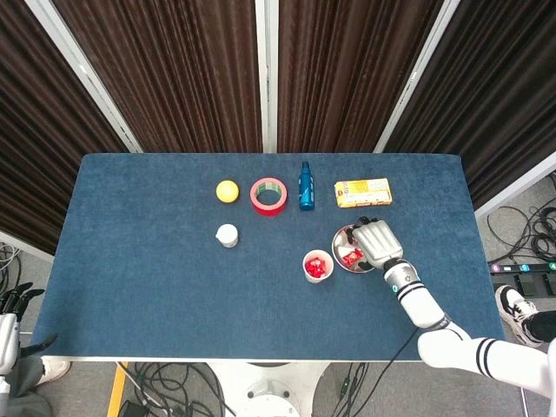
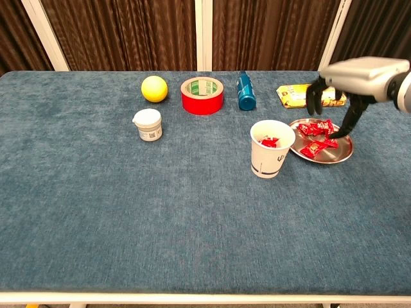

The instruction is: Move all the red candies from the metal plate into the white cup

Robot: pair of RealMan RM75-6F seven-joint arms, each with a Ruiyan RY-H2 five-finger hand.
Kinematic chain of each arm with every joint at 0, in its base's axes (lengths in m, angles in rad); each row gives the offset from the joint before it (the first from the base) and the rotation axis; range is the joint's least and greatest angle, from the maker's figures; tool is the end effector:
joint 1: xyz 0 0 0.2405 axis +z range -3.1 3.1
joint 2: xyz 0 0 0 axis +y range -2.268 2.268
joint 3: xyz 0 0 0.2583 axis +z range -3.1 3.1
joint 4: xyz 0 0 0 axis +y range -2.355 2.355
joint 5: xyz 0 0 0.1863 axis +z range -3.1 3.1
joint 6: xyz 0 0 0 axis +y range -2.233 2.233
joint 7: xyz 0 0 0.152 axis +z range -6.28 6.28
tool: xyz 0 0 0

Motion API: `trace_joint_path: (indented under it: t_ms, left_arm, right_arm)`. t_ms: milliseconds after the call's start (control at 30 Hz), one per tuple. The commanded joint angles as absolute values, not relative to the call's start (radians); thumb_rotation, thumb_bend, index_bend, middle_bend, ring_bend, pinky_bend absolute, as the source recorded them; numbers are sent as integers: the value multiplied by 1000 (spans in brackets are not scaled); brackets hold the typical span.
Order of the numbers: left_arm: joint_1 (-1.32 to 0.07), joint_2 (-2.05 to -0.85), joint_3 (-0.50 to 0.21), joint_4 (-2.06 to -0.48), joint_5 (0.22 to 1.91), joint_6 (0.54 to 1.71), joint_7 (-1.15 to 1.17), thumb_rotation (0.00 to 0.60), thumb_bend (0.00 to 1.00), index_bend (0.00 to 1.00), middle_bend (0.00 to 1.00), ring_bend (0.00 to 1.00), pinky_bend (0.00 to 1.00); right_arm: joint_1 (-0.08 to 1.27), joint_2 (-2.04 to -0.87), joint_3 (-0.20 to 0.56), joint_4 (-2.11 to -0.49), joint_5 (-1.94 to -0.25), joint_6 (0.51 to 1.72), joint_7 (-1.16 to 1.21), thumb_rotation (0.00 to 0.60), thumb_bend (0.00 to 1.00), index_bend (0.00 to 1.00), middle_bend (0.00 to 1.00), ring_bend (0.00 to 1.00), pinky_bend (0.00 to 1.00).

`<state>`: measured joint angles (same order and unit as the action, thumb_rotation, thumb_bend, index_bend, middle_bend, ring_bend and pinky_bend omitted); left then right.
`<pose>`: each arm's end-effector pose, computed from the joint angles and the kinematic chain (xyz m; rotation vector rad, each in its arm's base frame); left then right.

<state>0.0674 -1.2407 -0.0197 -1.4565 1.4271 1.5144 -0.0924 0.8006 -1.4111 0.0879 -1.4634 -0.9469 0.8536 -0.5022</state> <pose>-0.3564 0.1302 0.1605 -1.2001 -1.0541 -0.7966 -0.1901 -0.3640 0.0323 1.9345 -0.8290 0.5876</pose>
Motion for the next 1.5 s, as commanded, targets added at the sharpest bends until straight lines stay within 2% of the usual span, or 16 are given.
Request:
trace_joint_path:
  t_ms: [33, 333, 800, 1233, 1500]
  left_arm:
    - [69, -1240, -19, -1459, 1424, 1512, -91, 600, 94, 301, 247, 169, 279]
    - [68, -1235, -19, -1470, 1426, 1512, -83, 600, 93, 302, 247, 169, 279]
    - [70, -1235, -18, -1466, 1423, 1509, -88, 600, 93, 302, 247, 169, 279]
    - [68, -1238, -18, -1459, 1424, 1505, -96, 600, 93, 302, 247, 169, 279]
    - [68, -1238, -19, -1457, 1425, 1506, -99, 600, 93, 301, 247, 169, 279]
  right_arm:
    - [811, -1483, 58, -1365, -924, 828, -540, 600, 115, 476, 407, 190, 322]
    - [815, -1566, 50, -1254, -952, 812, -536, 600, 128, 509, 407, 191, 322]
    - [811, -1617, 53, -1192, -1000, 840, -556, 600, 146, 511, 450, 207, 317]
    - [800, -1644, 58, -1157, -1005, 831, -573, 600, 149, 514, 392, 172, 279]
    - [797, -1653, 61, -1144, -1006, 820, -579, 600, 218, 539, 398, 180, 276]
